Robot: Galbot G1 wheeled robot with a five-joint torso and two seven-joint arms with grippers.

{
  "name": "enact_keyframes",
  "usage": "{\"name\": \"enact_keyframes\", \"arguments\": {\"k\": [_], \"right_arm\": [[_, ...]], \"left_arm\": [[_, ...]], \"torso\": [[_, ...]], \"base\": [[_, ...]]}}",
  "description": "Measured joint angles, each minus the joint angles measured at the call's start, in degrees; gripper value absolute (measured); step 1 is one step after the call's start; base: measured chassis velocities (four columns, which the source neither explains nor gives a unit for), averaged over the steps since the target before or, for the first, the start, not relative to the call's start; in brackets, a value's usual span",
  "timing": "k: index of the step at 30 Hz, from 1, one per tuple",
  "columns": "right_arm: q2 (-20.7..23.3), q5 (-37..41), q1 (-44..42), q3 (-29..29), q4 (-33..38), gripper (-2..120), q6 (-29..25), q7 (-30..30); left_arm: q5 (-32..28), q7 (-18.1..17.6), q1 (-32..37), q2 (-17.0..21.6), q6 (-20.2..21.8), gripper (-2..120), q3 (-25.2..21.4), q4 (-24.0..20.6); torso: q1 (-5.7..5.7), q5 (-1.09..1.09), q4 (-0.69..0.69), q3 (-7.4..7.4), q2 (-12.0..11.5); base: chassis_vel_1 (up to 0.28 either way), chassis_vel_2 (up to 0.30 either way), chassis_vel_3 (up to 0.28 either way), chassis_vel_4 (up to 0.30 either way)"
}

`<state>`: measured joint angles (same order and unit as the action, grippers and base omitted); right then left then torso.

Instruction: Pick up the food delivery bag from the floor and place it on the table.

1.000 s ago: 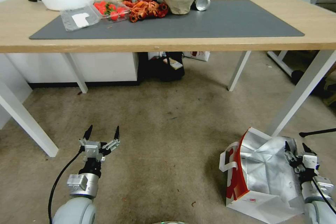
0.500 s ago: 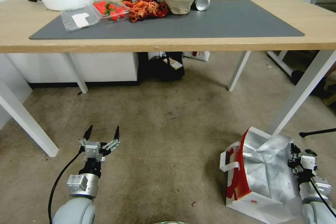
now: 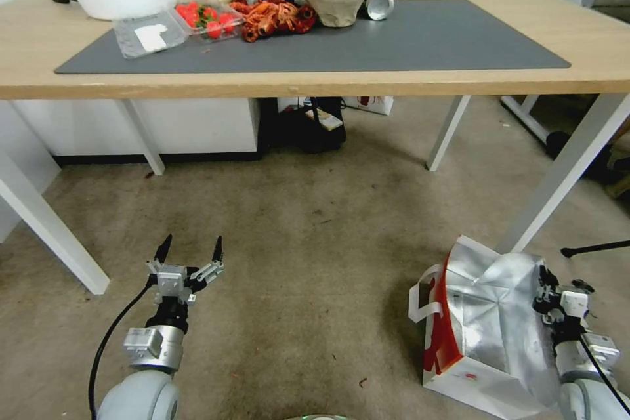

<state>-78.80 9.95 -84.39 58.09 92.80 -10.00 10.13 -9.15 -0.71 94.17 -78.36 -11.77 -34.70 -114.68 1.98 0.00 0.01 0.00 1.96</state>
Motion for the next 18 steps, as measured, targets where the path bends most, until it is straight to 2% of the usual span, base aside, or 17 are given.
{"name": "enact_keyframes", "arguments": {"k": [18], "right_arm": [[-3.28,3.08,-5.25,-1.09,15.11,0,0.53,2.67]], "left_arm": [[0.37,0.01,0.28,-0.29,-1.14,100,-0.71,0.10]], "torso": [[0.00,0.01,0.00,0.00,0.00]], "base": [[0.000,0.000,0.000,0.000]]}}
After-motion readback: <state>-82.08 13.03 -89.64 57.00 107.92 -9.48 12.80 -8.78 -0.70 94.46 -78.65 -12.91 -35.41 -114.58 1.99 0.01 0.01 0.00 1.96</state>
